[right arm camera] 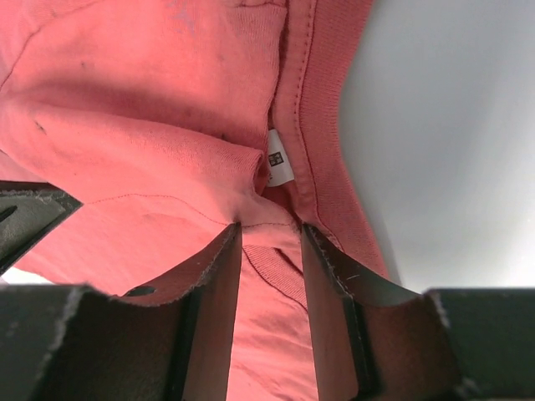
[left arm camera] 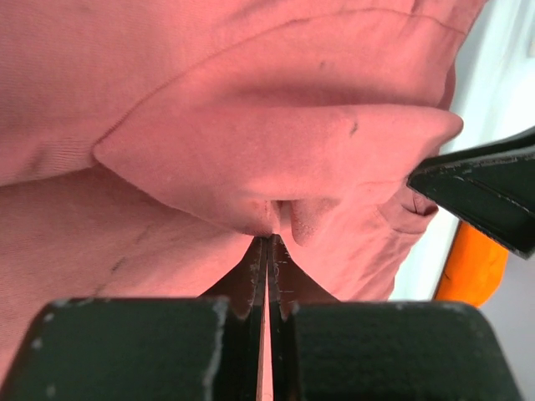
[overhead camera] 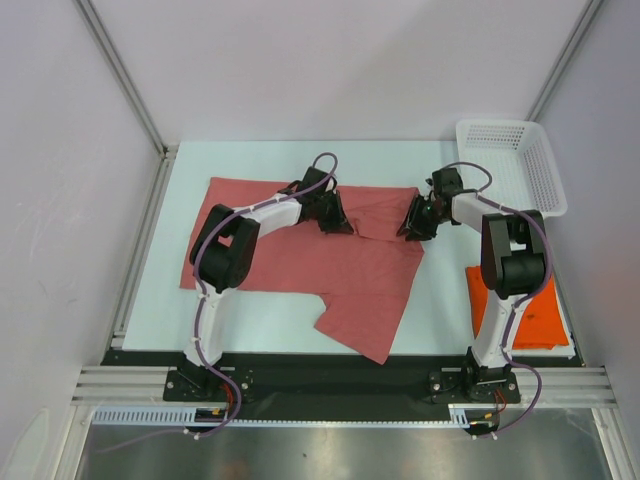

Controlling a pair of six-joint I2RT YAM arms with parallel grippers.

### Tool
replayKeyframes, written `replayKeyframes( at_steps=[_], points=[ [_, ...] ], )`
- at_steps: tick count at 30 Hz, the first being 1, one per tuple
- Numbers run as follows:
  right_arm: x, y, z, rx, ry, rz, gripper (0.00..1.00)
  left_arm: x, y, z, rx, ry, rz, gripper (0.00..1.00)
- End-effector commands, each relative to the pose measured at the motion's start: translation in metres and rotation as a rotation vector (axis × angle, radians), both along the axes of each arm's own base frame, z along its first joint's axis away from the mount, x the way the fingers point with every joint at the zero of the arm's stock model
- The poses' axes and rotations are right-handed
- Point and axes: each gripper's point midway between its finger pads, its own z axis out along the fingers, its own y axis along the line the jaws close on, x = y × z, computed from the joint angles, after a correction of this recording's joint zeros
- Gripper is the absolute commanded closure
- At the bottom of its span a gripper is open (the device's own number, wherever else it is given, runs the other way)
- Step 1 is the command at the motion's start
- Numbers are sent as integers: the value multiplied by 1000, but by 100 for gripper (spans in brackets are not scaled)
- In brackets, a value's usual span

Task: Fold and stack the t-shirts
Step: Fold the tshirt

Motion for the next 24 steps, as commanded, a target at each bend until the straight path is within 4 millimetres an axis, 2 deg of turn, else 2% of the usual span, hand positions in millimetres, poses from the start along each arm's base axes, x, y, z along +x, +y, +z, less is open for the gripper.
replayKeyframes(
  at_steps=[1, 6, 9, 12, 19, 24],
  points=[
    [13, 1, 6, -21, -53, 24, 60, 0, -13, 36, -58, -59, -59, 100],
    [15, 7, 7, -14, -60, 33, 67, -2, -12, 38, -56, -68, -74, 100],
    [17, 6, 19, -30, -78, 25, 87, -4, -10, 41, -44, -78, -93, 100],
    [16, -1, 29, -55, -77, 13, 98, -7, -7, 47, -36, -93, -134, 100],
    [3, -2, 50, -40, -46, 34, 100, -15, 4, 55, -22, -83, -198, 100],
    [-10, -3, 53, -12, 7, 21, 100, -18, 9, 52, -51, -37, -204, 100]
  ],
)
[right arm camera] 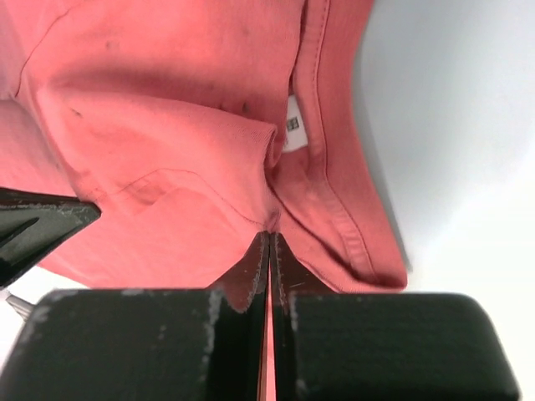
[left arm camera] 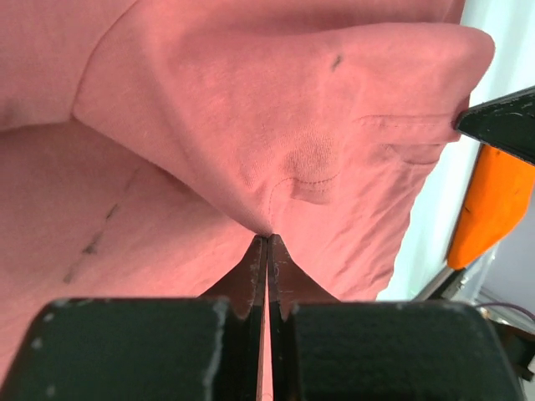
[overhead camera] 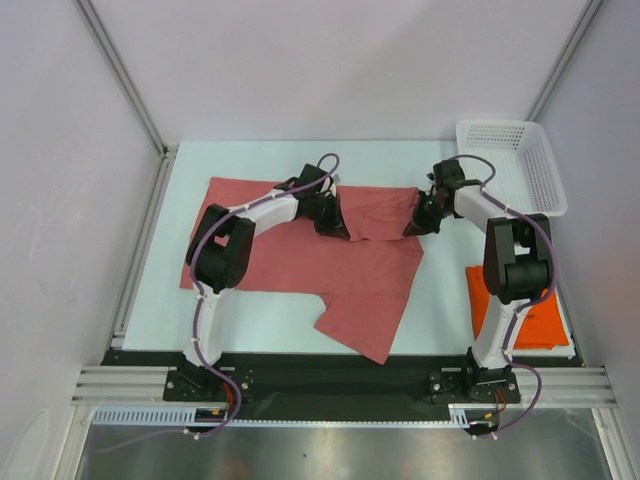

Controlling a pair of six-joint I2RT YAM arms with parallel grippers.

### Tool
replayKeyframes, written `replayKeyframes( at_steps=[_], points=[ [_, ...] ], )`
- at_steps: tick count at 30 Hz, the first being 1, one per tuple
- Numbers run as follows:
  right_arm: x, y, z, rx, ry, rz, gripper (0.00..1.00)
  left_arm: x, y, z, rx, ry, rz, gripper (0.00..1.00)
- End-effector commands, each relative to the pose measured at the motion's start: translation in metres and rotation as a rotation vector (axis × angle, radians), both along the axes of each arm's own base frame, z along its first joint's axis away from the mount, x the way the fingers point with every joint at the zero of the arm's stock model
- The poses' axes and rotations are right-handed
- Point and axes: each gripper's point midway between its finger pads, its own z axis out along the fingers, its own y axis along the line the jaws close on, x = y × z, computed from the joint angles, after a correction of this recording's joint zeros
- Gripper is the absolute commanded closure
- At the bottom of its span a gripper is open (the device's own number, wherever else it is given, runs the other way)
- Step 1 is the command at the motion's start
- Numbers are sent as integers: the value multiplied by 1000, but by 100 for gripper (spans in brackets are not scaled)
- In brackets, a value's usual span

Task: Fold and stack the t-shirts
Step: Fold the tshirt

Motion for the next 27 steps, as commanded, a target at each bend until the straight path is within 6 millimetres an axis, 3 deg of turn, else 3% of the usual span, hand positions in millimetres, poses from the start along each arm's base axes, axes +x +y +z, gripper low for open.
replayKeyframes(
  at_steps=[1, 15, 27],
  points=[
    [-4, 1, 27, 35, -11, 7, 100, 4, -1, 42, -78, -41, -42, 100],
    [-3, -12, 33, 74, 10, -12, 100, 2, 5, 40, -121, 7, -60, 100],
    [-11, -5, 32, 137, 68, 5, 100, -13, 16, 29, -132, 74, -70, 100]
  ],
)
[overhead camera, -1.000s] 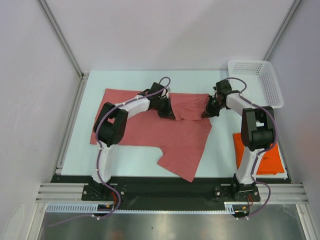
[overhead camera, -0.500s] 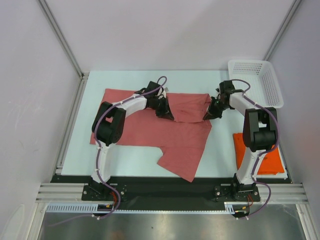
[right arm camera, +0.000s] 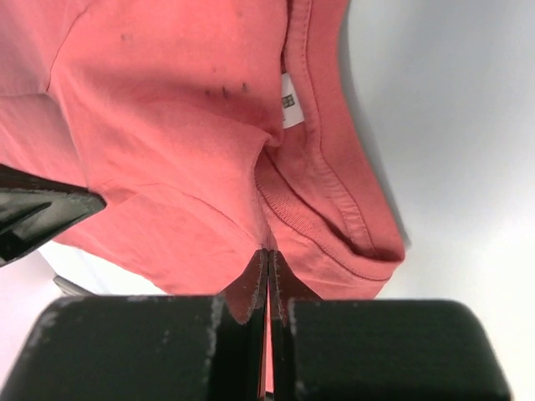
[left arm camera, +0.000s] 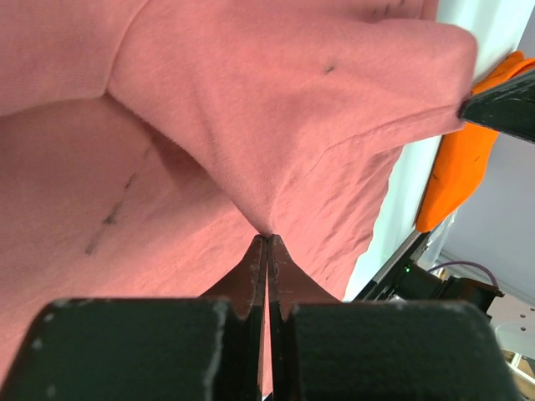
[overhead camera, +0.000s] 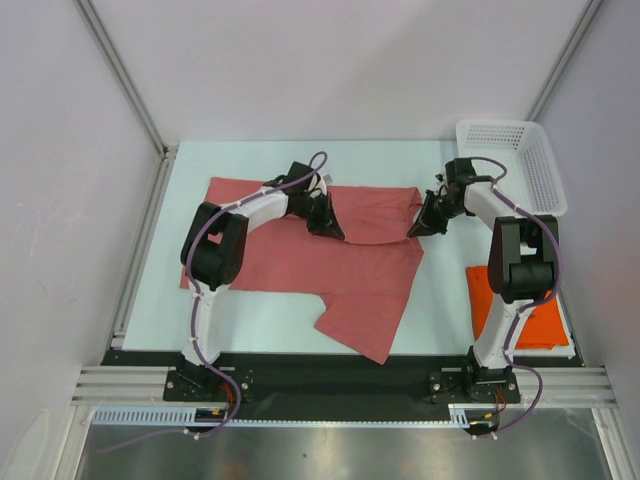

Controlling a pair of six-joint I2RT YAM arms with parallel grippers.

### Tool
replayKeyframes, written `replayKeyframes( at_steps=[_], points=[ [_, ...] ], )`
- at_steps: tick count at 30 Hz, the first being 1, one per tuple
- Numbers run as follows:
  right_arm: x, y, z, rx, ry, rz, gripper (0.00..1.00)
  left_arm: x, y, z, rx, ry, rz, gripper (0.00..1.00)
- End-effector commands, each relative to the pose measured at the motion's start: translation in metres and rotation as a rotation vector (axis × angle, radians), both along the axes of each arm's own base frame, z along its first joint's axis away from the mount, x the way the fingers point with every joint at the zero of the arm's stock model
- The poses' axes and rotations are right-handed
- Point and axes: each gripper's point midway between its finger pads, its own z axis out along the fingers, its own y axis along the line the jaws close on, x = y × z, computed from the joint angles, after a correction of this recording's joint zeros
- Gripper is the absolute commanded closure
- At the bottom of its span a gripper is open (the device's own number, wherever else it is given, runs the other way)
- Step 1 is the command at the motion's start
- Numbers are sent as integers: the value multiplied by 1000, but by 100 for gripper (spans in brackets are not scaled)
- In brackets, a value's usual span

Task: Fold and stack the t-shirts
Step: Fold the tshirt

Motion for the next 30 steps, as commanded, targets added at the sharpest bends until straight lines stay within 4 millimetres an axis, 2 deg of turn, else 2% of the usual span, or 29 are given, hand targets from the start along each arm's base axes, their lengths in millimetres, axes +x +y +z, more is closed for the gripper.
replayKeyframes(
  at_steps=[1, 11, 13, 14, 15, 16, 18, 19, 21, 22, 23, 25, 26, 27, 28, 29, 30],
  points=[
    [1, 4, 15, 37, -9, 14, 100, -8, 3, 18, -37, -15, -32, 100],
    [-21, 1, -2, 15, 69, 9, 98, -14, 10, 14, -29, 11, -44, 99],
    [-33, -1, -8, 6, 111, 8, 87, -8, 18, 18, -1, -27, -45, 86],
    [-34, -5, -4, -13, 95, 13, 81, -8, 22, 21, 6, -28, -48, 79],
    [-35, -11, -4, -51, 84, 7, 72, -7, 25, 24, 8, -41, -56, 70],
    [-31, -14, 1, -71, 39, 4, 66, -2, 27, 35, -9, -59, -58, 63],
    [-20, -21, 19, -104, -59, -15, 55, -2, 35, 42, 17, -70, -76, 60],
    [-3, -21, 31, -95, -135, -18, 54, 1, 40, 53, 30, -102, -73, 57],
    [16, -18, 34, -84, -171, -21, 53, 4, 48, 61, 62, -152, -69, 56],
    [36, -15, 47, -87, -234, -22, 52, 6, 58, 59, 96, -163, -46, 56],
    [44, -13, 45, -86, -244, -27, 51, 8, 63, 68, 102, -201, -40, 56],
    [63, -15, 31, -110, -246, -55, 48, 13, 78, 66, 117, -208, -9, 56],
    [77, -15, 37, -121, -276, -63, 47, 16, 84, 70, 111, -217, 6, 56],
    [84, -17, 25, -134, -261, -76, 45, 18, 89, 69, 109, -209, 24, 56],
    [91, -17, 24, -135, -272, -83, 44, 22, 102, 66, 110, -198, 57, 56],
    [104, -18, 32, -138, -304, -92, 44, 26, 108, 66, 106, -198, 79, 56],
    [110, -20, 28, -159, -311, -104, 42, 29, 114, 66, 111, -201, 95, 55]
  ],
)
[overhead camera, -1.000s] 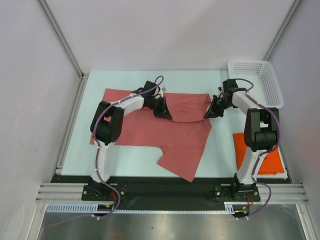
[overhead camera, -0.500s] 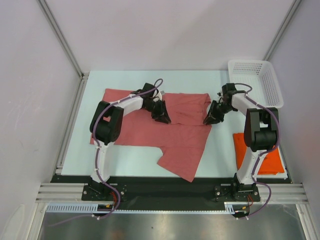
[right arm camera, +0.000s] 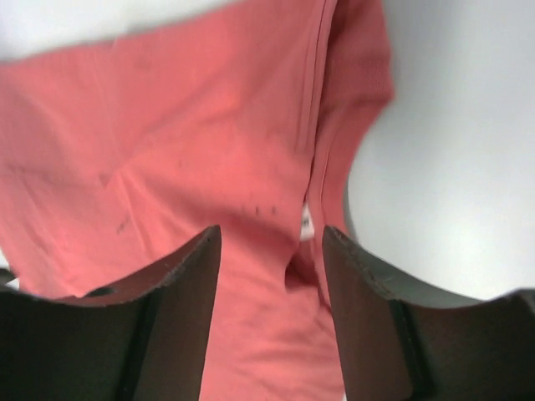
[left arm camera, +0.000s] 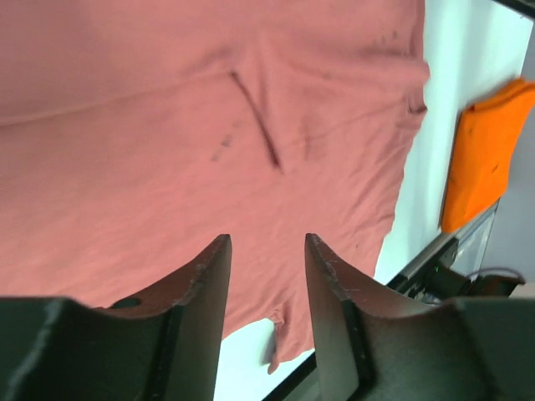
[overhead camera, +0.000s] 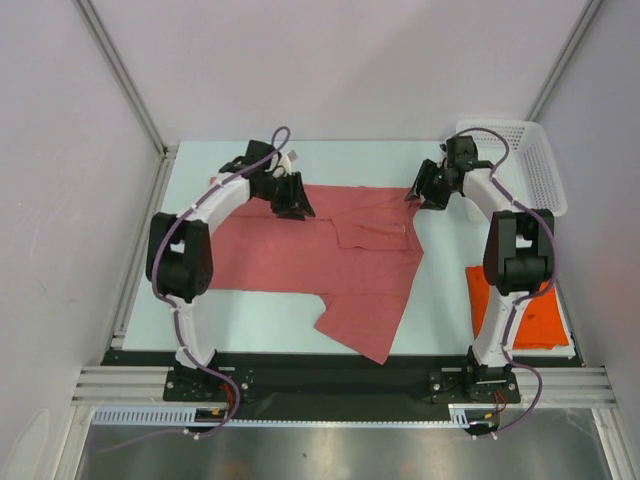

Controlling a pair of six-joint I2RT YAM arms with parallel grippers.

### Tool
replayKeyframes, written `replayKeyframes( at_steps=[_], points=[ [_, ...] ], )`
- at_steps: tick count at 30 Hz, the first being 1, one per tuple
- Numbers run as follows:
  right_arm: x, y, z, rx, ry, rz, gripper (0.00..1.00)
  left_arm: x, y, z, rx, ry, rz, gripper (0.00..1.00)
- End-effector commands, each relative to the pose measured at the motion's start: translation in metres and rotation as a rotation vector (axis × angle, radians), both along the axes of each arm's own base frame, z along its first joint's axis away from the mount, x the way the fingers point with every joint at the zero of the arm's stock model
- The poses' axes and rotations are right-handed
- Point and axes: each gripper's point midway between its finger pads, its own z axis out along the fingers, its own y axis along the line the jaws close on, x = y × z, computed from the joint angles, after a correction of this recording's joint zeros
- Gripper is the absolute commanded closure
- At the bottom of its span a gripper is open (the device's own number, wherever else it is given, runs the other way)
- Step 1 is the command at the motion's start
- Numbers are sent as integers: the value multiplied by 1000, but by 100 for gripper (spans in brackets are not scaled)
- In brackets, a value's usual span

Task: Fold and stack the t-shirts
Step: Fold the tshirt

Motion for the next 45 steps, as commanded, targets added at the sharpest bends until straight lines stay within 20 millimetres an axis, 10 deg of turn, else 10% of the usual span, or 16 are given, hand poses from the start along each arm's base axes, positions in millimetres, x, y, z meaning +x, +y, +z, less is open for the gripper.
replayKeyframes(
  at_steps=[1, 21, 38, 45],
  points=[
    [39, -6, -10, -51, -70, -56, 41, 18, 42, 2, 27, -42, 86, 53],
    [102, -5, -36, -105, -139, -117, 59, 77, 168, -41, 72, 13, 420, 55],
    [112, -25, -81, -142, -47, -183, 61, 82, 193, -60, 75, 71, 463, 55],
    [128, -40, -90, -195, -13, -166, 60, 66, 147, -34, -13, 38, 351, 52]
  ],
)
